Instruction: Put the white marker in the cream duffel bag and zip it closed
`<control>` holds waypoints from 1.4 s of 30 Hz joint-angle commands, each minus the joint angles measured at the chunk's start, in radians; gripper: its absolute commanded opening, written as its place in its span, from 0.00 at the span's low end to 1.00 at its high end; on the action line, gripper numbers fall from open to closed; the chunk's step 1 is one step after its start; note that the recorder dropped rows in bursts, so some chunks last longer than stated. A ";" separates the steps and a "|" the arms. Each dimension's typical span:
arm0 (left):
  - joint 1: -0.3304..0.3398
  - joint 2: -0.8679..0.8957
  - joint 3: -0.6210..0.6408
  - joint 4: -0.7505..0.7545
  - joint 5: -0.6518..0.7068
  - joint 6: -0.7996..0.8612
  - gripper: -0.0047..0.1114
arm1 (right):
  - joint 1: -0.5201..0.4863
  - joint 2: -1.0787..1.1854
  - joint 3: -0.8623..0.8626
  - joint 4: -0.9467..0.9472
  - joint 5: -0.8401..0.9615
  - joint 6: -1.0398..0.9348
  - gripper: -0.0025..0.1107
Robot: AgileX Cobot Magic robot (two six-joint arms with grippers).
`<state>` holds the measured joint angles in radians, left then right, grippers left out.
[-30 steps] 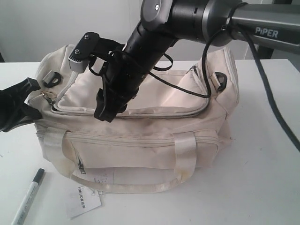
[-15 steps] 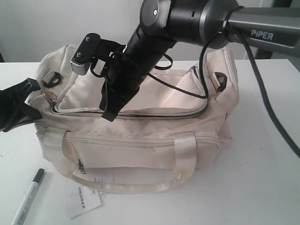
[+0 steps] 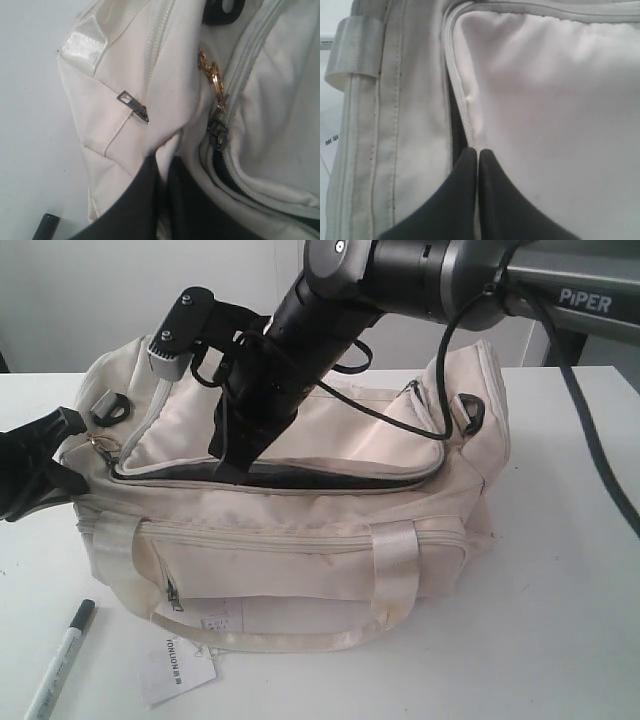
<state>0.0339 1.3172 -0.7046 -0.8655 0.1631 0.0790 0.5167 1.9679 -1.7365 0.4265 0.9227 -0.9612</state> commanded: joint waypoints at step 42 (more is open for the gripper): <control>0.001 -0.001 0.006 -0.010 -0.010 0.008 0.04 | -0.005 0.064 -0.007 -0.098 -0.092 0.007 0.02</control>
<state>0.0339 1.3172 -0.7046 -0.8655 0.1631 0.0825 0.5167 2.0343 -1.7406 0.3367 0.8564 -0.9903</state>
